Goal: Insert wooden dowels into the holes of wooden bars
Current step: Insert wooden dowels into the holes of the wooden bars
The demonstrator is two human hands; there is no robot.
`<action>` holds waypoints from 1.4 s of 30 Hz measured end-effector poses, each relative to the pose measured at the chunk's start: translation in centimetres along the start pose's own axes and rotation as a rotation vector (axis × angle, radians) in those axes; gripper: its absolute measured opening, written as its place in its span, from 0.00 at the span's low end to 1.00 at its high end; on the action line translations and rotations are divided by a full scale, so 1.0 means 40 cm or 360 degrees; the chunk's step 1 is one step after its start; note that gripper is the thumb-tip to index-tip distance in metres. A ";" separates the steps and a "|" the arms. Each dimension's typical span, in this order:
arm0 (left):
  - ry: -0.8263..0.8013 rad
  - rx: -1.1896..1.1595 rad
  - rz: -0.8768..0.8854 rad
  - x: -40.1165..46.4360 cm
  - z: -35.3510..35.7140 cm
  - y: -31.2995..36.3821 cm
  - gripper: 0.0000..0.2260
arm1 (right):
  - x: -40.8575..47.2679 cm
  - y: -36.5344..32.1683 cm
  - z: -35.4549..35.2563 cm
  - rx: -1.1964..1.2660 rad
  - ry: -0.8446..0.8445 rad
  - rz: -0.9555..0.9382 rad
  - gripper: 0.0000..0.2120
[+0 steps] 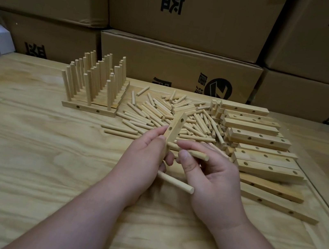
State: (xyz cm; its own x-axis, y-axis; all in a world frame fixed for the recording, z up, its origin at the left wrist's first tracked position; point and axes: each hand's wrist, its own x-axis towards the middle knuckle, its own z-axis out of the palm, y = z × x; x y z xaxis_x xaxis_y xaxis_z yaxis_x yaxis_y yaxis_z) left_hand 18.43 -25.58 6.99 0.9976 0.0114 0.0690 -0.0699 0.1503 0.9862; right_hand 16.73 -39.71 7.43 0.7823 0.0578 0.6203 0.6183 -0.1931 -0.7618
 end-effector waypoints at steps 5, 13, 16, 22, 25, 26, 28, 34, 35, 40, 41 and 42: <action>-0.0002 -0.0001 0.0006 0.001 0.000 -0.004 0.08 | 0.007 0.004 -0.005 -0.0042 0.0045 0.0148 0.09; 0.0030 0.0056 0.0018 0.002 -0.003 -0.009 0.09 | 0.007 0.002 -0.007 -0.0030 0.0081 0.0239 0.09; 0.0084 0.0028 0.0047 0.004 -0.005 -0.008 0.08 | 0.001 0.006 -0.010 0.0147 0.0032 0.0331 0.05; 0.0091 -0.0116 0.0089 0.009 -0.011 -0.013 0.09 | 0.003 0.026 -0.013 0.0023 0.0016 0.0421 0.12; 0.0093 -0.0140 0.0125 0.011 -0.015 -0.014 0.09 | -0.001 0.028 -0.014 -0.0224 0.0012 0.0337 0.20; 0.0095 -0.0131 0.0134 0.012 -0.016 -0.017 0.09 | -0.002 0.026 -0.016 -0.0244 0.0011 0.0342 0.24; 0.0097 -0.0109 0.0147 0.011 -0.019 -0.019 0.10 | -0.001 0.023 -0.019 -0.0282 -0.0009 0.0351 0.28; 0.0195 -0.0167 0.0108 0.016 -0.022 -0.020 0.08 | 0.005 0.020 -0.020 -0.0381 -0.0151 0.0352 0.27; 0.0202 -0.0150 0.0102 0.018 -0.023 -0.022 0.08 | 0.005 0.020 -0.020 -0.0397 -0.0168 0.0353 0.26; 0.0190 -0.0122 0.0088 0.017 -0.026 -0.019 0.11 | 0.005 0.020 -0.021 -0.0507 -0.0161 0.0272 0.23; 0.0190 -0.0118 0.0084 0.018 -0.026 -0.019 0.11 | 0.006 0.020 -0.022 -0.0558 -0.0174 0.0245 0.23; 0.0191 -0.0118 0.0084 0.018 -0.027 -0.020 0.11 | 0.006 0.019 -0.022 -0.0610 -0.0187 0.0219 0.24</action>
State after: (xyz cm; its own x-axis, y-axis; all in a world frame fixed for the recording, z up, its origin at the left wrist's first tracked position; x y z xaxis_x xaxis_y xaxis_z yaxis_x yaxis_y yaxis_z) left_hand 19.20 -24.63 6.09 0.9855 0.1389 0.0977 -0.1268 0.2190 0.9675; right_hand 17.34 -40.70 7.15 0.8725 0.1133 0.4753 0.4522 -0.5556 -0.6977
